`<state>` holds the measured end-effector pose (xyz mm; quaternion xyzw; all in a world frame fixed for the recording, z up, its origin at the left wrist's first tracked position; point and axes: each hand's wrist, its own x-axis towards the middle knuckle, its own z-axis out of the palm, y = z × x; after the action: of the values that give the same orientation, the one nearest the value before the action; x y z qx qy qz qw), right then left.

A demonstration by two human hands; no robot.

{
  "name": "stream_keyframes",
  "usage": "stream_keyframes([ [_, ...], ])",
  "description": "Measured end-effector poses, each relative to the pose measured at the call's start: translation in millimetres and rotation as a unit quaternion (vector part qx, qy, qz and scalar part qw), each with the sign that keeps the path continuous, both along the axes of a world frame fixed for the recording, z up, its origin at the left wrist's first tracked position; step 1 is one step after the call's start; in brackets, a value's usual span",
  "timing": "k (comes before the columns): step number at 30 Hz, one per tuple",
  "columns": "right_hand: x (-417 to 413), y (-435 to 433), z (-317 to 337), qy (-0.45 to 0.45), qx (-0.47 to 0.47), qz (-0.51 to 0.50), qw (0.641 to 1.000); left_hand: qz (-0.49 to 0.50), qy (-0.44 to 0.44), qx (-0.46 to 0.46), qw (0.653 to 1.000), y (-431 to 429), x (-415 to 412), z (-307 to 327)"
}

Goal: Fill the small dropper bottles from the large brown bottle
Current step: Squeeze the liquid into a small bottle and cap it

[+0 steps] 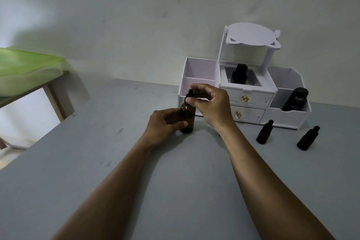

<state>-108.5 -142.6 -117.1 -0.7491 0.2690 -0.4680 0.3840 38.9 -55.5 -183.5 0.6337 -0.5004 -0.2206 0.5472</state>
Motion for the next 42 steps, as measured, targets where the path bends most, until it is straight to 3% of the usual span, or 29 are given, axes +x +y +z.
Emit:
stream_keyframes([
  [11, 3.5, 0.2, -6.6, -0.041, 0.002, -0.020, 0.999, 0.000, -0.018, 0.010, 1.000, -1.9, 1.5, -2.8],
  [18, 5.1, 0.4, -8.0, -0.023, -0.035, -0.037, 0.998, -0.003, -0.011, 0.010, 1.000, -1.1, 2.2, -3.8],
  [42, 7.6, 3.7, -13.6, -0.037, -0.011, -0.029, 0.999, -0.004, -0.020, 0.000, 1.000, -1.1, 2.0, -3.5],
])
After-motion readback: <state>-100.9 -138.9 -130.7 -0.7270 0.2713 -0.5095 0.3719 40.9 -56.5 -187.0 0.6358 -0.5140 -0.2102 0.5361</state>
